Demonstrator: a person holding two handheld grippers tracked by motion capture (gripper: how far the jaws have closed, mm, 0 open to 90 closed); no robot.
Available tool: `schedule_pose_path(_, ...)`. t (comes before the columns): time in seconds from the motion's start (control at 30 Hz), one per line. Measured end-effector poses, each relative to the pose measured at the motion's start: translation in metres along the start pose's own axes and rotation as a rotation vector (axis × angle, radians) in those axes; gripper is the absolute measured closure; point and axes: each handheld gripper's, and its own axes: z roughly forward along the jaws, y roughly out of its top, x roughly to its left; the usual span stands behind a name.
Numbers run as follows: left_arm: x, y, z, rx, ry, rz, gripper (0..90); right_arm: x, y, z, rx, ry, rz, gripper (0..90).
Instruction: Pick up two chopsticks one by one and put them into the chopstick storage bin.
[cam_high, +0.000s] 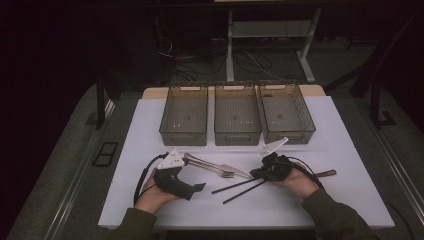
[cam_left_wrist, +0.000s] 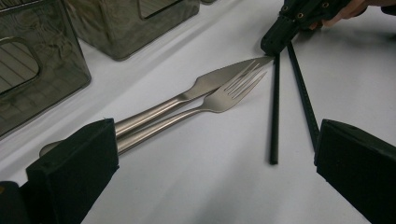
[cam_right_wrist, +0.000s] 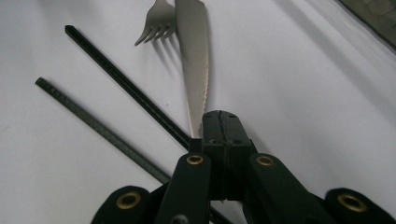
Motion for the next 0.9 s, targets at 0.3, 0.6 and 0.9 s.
schedule_pose_path(0.3,-0.002,0.001,0.001,-0.002,0.0,0.002,0.0,-0.011,-0.005,-0.024,-0.14,0.014,0.077,72.4)
schedule_pose_path(0.6,-0.012,0.006,0.012,0.002,-0.039,0.012,2.1,-0.019,-0.039,-0.064,-0.318,-0.044,0.127,31.0)
schedule_pose_path(0.9,-0.022,0.015,0.021,-0.007,-0.072,0.015,11.0,-0.013,-0.073,-0.075,-0.415,-0.098,0.144,18.2)
